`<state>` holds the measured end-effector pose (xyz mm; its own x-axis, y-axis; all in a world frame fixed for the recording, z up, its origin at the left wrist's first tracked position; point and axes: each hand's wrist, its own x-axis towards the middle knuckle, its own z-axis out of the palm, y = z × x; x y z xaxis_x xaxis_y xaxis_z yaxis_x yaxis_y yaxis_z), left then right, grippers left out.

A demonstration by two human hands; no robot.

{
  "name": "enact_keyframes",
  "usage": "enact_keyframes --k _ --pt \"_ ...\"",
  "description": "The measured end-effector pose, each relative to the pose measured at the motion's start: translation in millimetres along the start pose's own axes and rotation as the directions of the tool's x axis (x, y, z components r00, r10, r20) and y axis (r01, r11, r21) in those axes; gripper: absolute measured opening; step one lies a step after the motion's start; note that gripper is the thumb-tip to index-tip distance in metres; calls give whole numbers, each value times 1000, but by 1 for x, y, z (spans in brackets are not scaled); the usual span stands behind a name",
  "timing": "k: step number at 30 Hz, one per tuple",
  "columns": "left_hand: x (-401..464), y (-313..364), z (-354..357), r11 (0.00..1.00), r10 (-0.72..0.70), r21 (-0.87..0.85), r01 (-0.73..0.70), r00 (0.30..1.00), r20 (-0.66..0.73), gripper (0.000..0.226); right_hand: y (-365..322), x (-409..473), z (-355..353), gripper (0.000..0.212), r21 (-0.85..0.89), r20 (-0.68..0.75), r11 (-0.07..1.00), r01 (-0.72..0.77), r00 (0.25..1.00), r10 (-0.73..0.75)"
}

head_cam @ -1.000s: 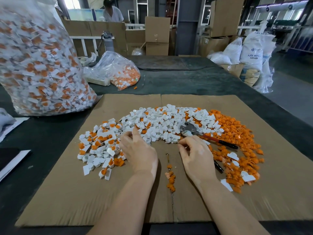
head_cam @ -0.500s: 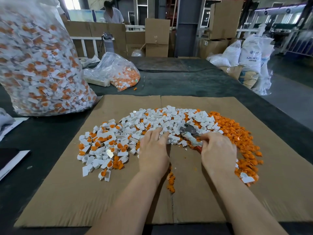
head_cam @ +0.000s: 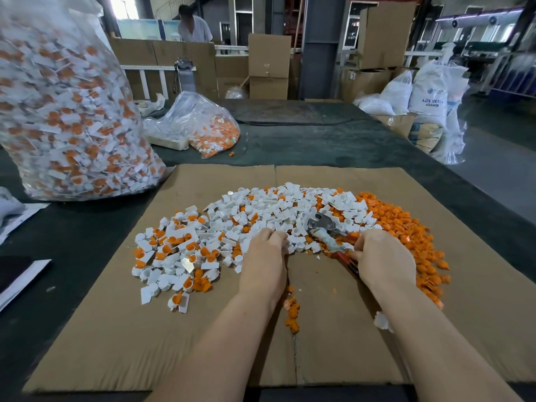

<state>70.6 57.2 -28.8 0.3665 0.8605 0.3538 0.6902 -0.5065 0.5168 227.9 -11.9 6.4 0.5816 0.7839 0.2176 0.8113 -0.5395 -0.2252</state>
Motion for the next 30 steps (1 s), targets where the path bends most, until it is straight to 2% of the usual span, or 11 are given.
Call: enact_keyframes --k 3,6,9,11,13,16,17,25,28,30 --pt "0 0 0 1000 3 -4 -2 1000 31 29 -3 -1 -2 11 142 -104 986 86 992 -71" --pt "1 0 0 1000 -12 -21 13 999 41 31 -13 -8 -2 6 363 -199 909 207 970 -141" --pt "0 1 -2 997 -54 -50 56 998 29 28 -30 -18 5 8 537 -189 808 244 968 -167" --pt "0 0 -3 995 -90 -42 92 995 47 38 -37 -24 13 11 616 -147 757 218 976 -162" --pt "-1 0 -4 990 -118 -72 121 992 46 36 -40 -28 20 11 687 -109 707 169 986 -129" --pt "-2 1 -8 982 -130 -137 130 991 10 12 -40 -32 27 9 737 -108 664 127 992 -70" --pt "-2 0 -8 981 -130 -147 128 992 -1 10 -39 -32 28 8 745 -108 656 122 992 -62" --pt "-5 -2 -12 906 -165 -388 168 985 40 10 -37 -33 31 13 778 -145 608 158 987 -71" --pt "-5 -4 -14 898 -144 -407 167 986 85 23 -38 -35 31 12 774 -150 607 182 983 -104" --pt "-5 -4 -15 892 -126 -424 160 986 108 24 -39 -36 31 12 763 -161 611 213 977 -139"
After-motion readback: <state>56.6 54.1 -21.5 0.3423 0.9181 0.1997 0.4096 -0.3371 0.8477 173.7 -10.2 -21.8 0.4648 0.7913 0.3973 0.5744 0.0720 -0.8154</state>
